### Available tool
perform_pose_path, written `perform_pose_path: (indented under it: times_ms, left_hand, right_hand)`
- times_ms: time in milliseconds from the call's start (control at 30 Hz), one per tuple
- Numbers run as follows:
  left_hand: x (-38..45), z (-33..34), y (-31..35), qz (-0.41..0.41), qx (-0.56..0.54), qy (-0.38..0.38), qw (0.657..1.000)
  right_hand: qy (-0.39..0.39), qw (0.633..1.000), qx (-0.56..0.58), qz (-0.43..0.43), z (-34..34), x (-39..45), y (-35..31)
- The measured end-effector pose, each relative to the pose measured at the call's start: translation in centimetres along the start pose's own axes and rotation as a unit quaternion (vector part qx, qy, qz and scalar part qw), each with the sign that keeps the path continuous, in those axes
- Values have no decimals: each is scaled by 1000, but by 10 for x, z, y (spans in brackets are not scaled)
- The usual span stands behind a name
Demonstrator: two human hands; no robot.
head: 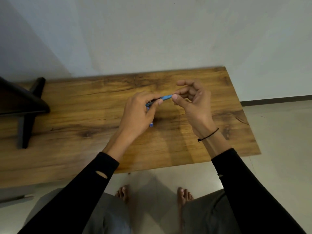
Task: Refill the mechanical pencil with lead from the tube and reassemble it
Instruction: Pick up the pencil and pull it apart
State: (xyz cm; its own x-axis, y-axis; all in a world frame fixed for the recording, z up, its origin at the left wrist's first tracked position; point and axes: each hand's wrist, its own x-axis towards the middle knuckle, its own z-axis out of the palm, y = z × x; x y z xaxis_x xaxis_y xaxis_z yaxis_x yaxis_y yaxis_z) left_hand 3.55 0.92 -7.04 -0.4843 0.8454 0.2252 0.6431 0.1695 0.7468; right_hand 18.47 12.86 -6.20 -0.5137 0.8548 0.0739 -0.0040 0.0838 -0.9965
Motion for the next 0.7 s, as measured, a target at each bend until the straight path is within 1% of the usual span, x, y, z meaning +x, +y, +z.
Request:
perform_pose_path:
  times_ms: [67,133,167,200,267,333,400,467,500,567,700]
  left_hand:
    - [2,0,-1,-1,4,3,1000]
    - [6,-3,-4,-1,20,11,1000]
    - [9,-4,-6,-3,27,15,1000]
    - [11,-6,-9,-7,32,19,999]
    - [15,-9,-12,-18,42,23,999]
    - [18,-11,-13,-24,56,23,998]
    - [22,-11,-14,-27,63,28,997]
    - [23,-12,-15,-27,70,31,997]
    - [24,-13,-15,-27,73,31,996]
    - [24,-16,-18,-30,77,26,996]
    - [25,-20,-22,-28,77,26,996]
  right_hand:
    - [21,1000,16,-1,-1,5,1]
    - [46,999,2,-3,-3,12,4]
    - [52,998,-38,-9,-5,17,6]
    - [49,993,-104,-20,-6,21,8]
    - [9,965,-259,-48,-7,23,11]
    - [-62,923,-374,-64,-1,21,15]
    - [-115,879,-457,-67,8,19,19]
    - [-130,850,-505,-76,15,19,20]
    - [-130,846,-510,-84,16,20,20]
    - [-128,850,-503,-92,17,22,20]
    - [-133,874,-461,-71,11,26,22]
